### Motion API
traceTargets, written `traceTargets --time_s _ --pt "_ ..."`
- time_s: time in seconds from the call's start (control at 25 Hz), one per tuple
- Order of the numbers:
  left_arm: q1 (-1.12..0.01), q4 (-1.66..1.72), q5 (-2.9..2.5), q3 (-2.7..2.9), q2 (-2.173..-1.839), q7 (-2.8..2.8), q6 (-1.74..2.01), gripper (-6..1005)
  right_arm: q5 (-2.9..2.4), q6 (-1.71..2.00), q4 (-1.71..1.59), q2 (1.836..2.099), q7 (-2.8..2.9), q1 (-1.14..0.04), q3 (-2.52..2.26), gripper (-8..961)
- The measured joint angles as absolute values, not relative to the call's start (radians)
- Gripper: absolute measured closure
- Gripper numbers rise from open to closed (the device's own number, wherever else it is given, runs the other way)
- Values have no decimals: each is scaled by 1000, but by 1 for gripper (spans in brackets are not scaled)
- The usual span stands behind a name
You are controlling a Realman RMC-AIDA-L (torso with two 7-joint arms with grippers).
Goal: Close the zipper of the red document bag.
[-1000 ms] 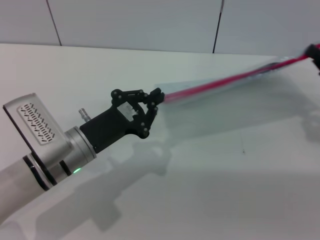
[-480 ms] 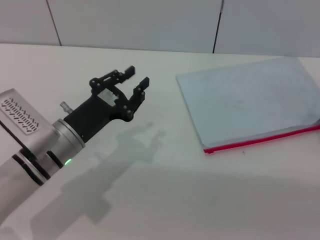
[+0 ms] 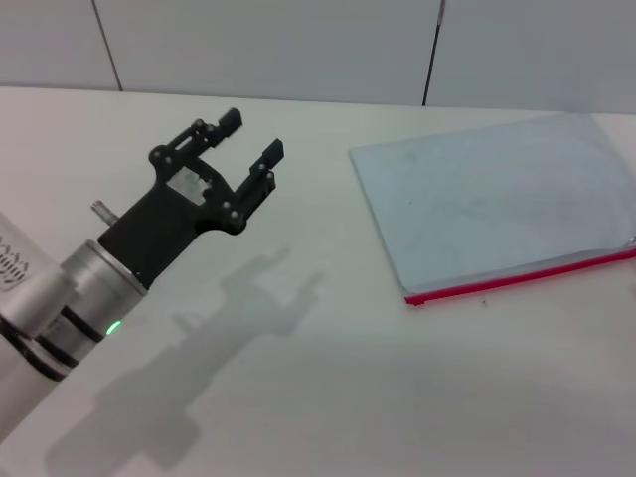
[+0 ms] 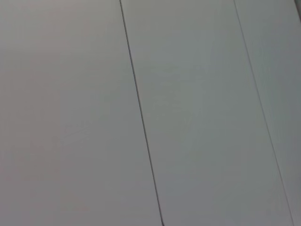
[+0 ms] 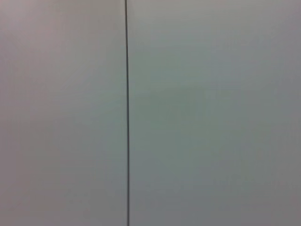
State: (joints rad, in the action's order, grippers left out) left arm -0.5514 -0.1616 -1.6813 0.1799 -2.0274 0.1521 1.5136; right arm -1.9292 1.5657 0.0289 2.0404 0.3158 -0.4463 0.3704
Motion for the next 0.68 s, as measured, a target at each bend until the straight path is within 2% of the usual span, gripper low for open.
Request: traceTargets --time_s 0.12,0.56,0.68 --pt "-546 -160 -1664 179 -2027 148 1545 398 -1929 1578 60 2042 237 -433 385 370" --pt "-535 -159 -1633 178 -2026 147 1580 246 -1930 1583 95 2042 182 -436 386 366" --pt "-535 -159 -1633 178 -2026 147 1584 246 -1930 1583 96 2042 182 -438 386 366"
